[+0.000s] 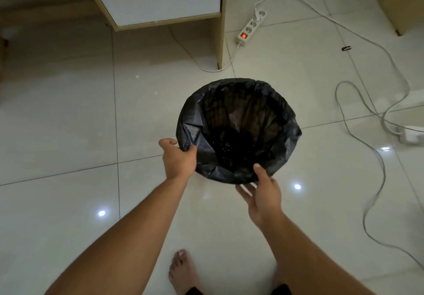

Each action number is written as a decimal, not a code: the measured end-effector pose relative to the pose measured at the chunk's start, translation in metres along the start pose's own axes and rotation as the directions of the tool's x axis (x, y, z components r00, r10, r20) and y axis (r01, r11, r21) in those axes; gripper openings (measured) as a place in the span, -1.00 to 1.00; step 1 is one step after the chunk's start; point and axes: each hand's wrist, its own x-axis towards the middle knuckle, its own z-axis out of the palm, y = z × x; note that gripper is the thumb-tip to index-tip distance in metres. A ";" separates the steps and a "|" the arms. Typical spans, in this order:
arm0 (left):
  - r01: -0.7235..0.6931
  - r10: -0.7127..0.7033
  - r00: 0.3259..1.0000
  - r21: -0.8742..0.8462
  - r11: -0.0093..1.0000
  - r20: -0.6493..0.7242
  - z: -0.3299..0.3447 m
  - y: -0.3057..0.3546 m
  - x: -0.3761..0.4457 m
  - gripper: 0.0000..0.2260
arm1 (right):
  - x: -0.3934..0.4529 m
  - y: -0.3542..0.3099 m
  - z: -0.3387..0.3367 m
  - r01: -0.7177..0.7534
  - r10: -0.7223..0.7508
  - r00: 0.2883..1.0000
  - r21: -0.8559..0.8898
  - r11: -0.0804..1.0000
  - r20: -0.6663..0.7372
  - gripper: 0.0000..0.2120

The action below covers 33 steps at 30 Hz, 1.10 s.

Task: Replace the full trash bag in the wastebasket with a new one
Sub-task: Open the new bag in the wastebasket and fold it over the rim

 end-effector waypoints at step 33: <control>-0.751 0.684 0.647 0.434 0.497 0.337 -0.012 0.052 0.007 -0.88 | 0.024 -0.046 0.065 0.591 -0.520 0.794 -0.601 0.538 0.315 -0.54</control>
